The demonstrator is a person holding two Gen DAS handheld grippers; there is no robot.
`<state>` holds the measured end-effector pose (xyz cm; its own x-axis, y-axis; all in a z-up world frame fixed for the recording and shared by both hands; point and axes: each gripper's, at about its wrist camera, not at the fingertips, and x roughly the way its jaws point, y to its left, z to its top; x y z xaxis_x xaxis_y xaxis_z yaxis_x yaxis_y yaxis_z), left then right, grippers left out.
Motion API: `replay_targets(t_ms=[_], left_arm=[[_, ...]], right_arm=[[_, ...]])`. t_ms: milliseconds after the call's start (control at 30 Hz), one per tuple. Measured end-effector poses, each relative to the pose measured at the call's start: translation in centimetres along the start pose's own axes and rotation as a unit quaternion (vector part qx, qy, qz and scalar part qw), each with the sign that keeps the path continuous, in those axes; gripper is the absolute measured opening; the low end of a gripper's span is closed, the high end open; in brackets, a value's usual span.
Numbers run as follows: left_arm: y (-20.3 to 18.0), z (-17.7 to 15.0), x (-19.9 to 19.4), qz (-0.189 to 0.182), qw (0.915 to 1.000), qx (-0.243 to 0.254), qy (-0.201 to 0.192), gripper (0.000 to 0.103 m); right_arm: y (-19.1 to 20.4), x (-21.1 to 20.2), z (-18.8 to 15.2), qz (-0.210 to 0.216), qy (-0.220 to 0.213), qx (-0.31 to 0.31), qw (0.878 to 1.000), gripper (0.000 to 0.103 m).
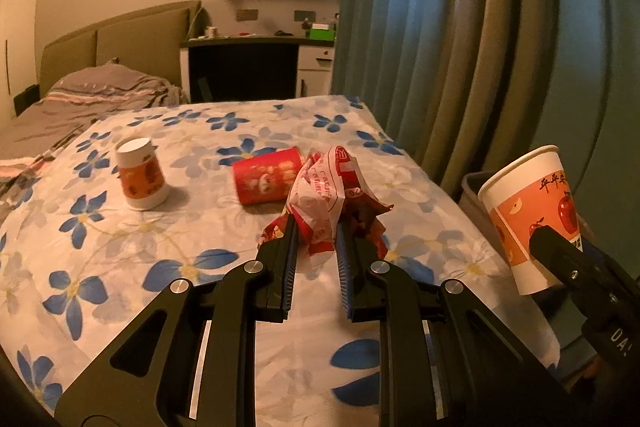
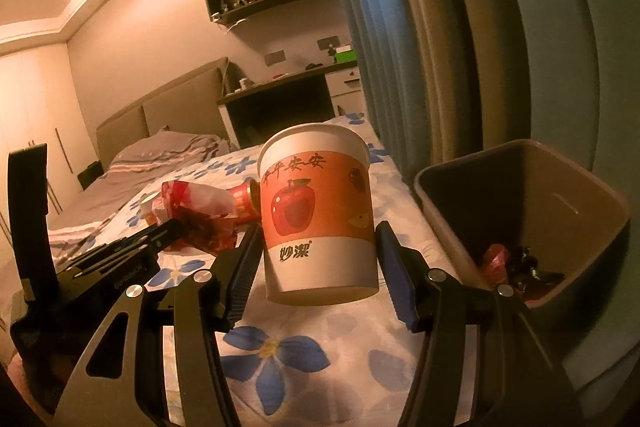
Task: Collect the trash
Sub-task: 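Lift the wrapper and apple-print cup and carry both over the brown bin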
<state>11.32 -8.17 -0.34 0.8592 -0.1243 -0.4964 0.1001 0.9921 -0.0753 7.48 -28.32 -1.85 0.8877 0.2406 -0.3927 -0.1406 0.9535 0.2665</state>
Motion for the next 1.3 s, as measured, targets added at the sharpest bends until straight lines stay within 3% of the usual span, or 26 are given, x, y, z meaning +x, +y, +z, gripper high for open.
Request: replay_targets(t_ms=[733, 1067, 1300], left_arm=[[-10.7, 2.0, 4.4, -0.097, 0.9943, 0.043, 0.003, 0.018], [-15.9, 1.8, 7.1, -0.156, 0.9855, 0.065, 0.018, 0.018], [-17.9, 1.2, 8.8, -0.173, 0.9815, 0.075, 0.033, 0.018]], right_arm=[[-8.7, -2.0, 1.6, -0.113, -0.044, 0.043, 0.992, 0.057], [-12.0, -1.1, 1.4, -0.155, -0.041, 0.058, 0.985, 0.057], [-13.4, -0.8, 0.9, -0.171, -0.034, 0.066, 0.982, 0.057]])
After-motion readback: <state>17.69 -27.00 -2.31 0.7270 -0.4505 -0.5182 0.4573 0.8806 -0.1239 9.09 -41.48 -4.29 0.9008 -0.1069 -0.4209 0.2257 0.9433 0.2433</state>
